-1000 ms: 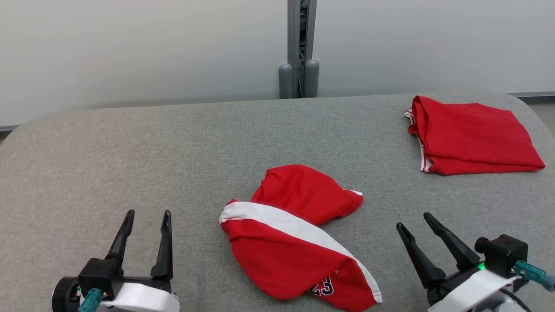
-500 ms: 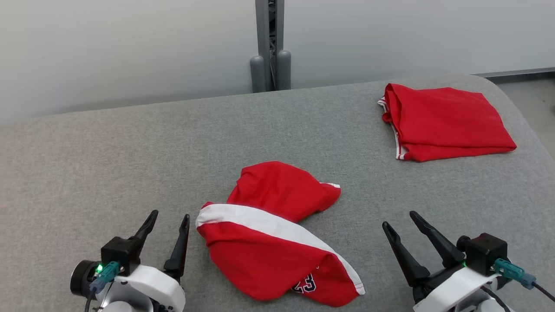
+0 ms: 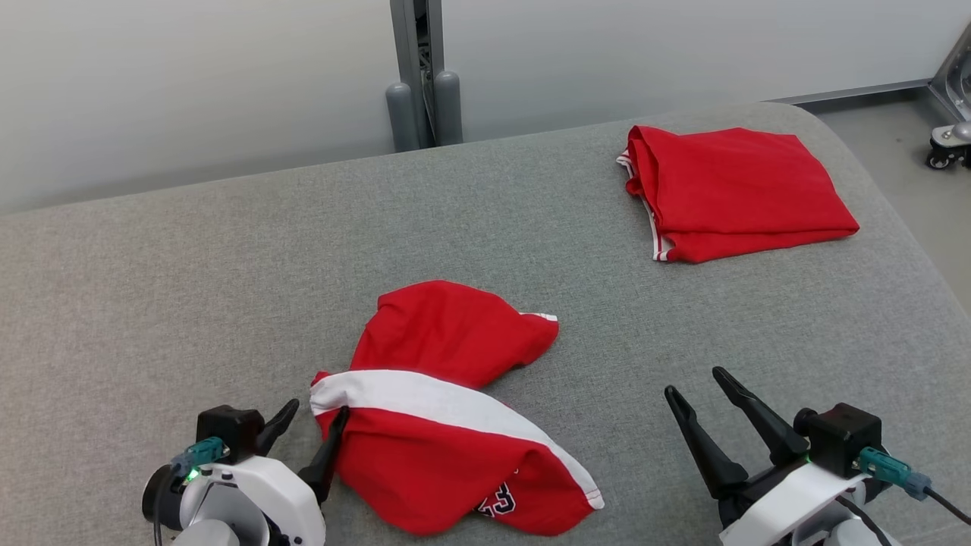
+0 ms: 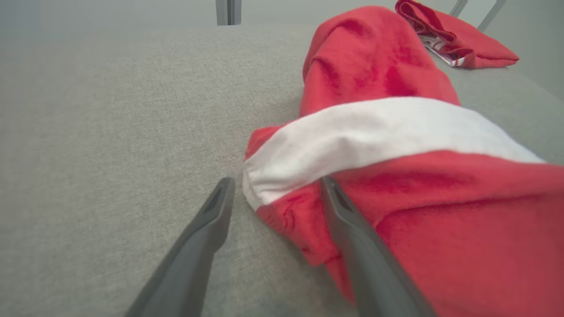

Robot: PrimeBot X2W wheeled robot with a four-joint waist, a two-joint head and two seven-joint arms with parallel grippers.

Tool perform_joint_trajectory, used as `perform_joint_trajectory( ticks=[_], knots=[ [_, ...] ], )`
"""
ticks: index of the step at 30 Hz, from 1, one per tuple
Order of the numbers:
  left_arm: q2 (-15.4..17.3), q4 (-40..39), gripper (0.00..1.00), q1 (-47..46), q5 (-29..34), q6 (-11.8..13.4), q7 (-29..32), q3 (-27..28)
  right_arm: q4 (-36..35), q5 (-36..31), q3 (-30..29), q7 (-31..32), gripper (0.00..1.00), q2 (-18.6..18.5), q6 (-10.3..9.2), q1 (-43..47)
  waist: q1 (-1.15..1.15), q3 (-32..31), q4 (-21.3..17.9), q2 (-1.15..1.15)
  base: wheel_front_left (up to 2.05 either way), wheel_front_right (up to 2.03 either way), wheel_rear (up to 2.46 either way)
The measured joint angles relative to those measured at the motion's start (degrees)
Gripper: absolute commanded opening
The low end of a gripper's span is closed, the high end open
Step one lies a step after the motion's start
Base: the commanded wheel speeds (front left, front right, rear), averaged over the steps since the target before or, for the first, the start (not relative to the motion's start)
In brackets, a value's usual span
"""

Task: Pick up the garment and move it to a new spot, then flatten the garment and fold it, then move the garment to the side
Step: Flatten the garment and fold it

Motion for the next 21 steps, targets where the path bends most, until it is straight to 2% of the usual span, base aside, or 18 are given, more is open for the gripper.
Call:
perform_joint_trajectory(
  ticks=[3,4,5,6,9,10,11,15,21],
  knots=[
    [0.6,0.71,1.0,-0.92,-1.75,0.0,-0.01,-1.65,0.09,0.1,0.26,0.0,1.0,-0.1,0.0,-0.02,0.0,-0.21,-0.05,0.0,0.0,0.0,0.0],
    [0.76,1.14,0.83,-1.32,-2.46,0.0,-0.14,-2.58,0.1,0.16,0.41,0.0,1.0,-0.18,0.0,-0.07,0.0,-0.3,-0.05,0.0,0.0,0.0,0.0],
    [0.94,1.59,0.47,-1.63,-3.24,0.0,-0.34,-3.28,0.15,0.19,0.57,0.0,1.0,-0.29,0.0,-0.14,0.0,-0.4,-0.04,0.0,0.0,0.0,0.0],
    [1.07,2.08,0.47,-1.92,-4.07,0.0,-0.46,-4.13,0.2,0.26,0.71,0.0,1.0,-0.36,0.0,-0.22,0.0,-0.48,-0.02,0.0,0.0,0.0,0.0],
    [1.04,3.38,0.2,-2.82,-6.98,0.0,-0.46,-6.58,0.27,0.31,1.19,0.0,1.0,-0.41,0.0,-0.35,0.0,-0.72,0.02,0.0,0.0,0.0,0.0],
    [1.15,3.97,0.04,-3.07,-7.47,0.0,-0.48,-7.38,0.27,0.31,1.38,0.0,1.0,-0.43,0.0,-0.43,0.0,-0.79,-0.01,0.0,0.0,0.0,0.0],
    [1.25,4.47,0.0,-3.31,-8.09,0.0,-0.63,-7.99,0.27,0.33,1.49,0.0,1.0,-0.49,0.0,-0.54,0.0,-0.83,-0.05,0.0,0.0,0.0,0.0],
    [1.78,6.39,0.0,-4.73,-9.53,0.0,-2.63,-10.1,0.19,0.46,1.69,0.0,1.0,-0.73,0.0,-1.09,0.0,-0.72,-0.22,0.0,0.0,0.0,0.0],
    [3.91,8.1,0.0,-7.25,-8.02,0.57,-6.2,-8.21,-0.99,-0.9,-0.87,0.0,1.0,-1.0,0.0,-0.52,0.0,-0.9,1.21,0.0,0.0,0.0,0.0]
  ],
)
